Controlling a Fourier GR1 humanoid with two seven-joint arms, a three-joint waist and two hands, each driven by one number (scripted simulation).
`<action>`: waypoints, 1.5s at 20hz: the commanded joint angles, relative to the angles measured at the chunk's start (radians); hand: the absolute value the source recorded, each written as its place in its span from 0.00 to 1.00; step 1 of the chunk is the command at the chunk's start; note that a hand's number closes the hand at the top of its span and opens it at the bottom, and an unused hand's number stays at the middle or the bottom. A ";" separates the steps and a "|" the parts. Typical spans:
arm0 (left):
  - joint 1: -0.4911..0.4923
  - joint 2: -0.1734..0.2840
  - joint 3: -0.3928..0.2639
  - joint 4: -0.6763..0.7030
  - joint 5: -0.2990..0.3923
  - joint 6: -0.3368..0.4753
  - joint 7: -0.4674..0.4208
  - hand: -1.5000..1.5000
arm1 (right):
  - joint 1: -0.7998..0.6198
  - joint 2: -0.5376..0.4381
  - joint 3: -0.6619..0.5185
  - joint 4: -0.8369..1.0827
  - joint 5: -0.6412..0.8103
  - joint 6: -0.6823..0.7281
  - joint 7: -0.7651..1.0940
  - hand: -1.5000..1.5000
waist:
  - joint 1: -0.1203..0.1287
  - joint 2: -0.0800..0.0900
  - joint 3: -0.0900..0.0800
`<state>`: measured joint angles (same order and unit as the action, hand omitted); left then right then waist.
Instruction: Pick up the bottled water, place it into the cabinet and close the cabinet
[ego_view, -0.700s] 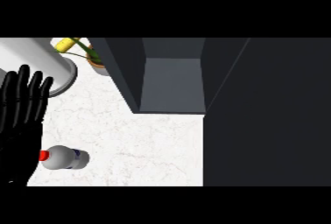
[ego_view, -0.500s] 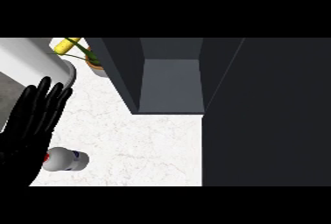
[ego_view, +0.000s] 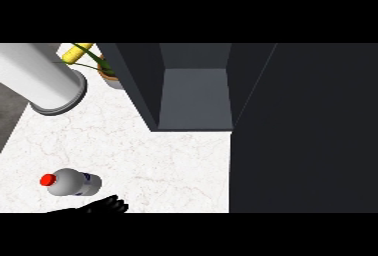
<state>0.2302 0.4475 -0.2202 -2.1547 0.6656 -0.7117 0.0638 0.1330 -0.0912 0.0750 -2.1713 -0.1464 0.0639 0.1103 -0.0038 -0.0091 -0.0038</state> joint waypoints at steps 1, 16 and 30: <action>0.134 0.204 0.075 -0.037 0.219 -0.186 -0.010 0.00 | 0.067 -0.009 0.000 -0.093 -0.072 0.023 0.050 0.00 | 0.014 -0.005 0.001; 0.451 0.610 0.600 0.170 0.676 -0.664 -0.135 0.00 | 0.303 -0.064 -0.075 -0.380 -0.219 0.067 0.157 0.00 | 0.020 -0.008 0.003; 0.514 0.598 0.696 0.305 0.830 -0.669 -0.031 0.00 | 0.406 -0.058 -0.084 -0.440 -0.264 0.139 0.109 0.00 | -0.012 0.000 0.003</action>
<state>0.7537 1.0640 0.4746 -1.8999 1.4681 -1.2232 0.0542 0.4569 -0.1486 0.0017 -2.4158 -0.2868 0.1955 0.1618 -0.0033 -0.0129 -0.0009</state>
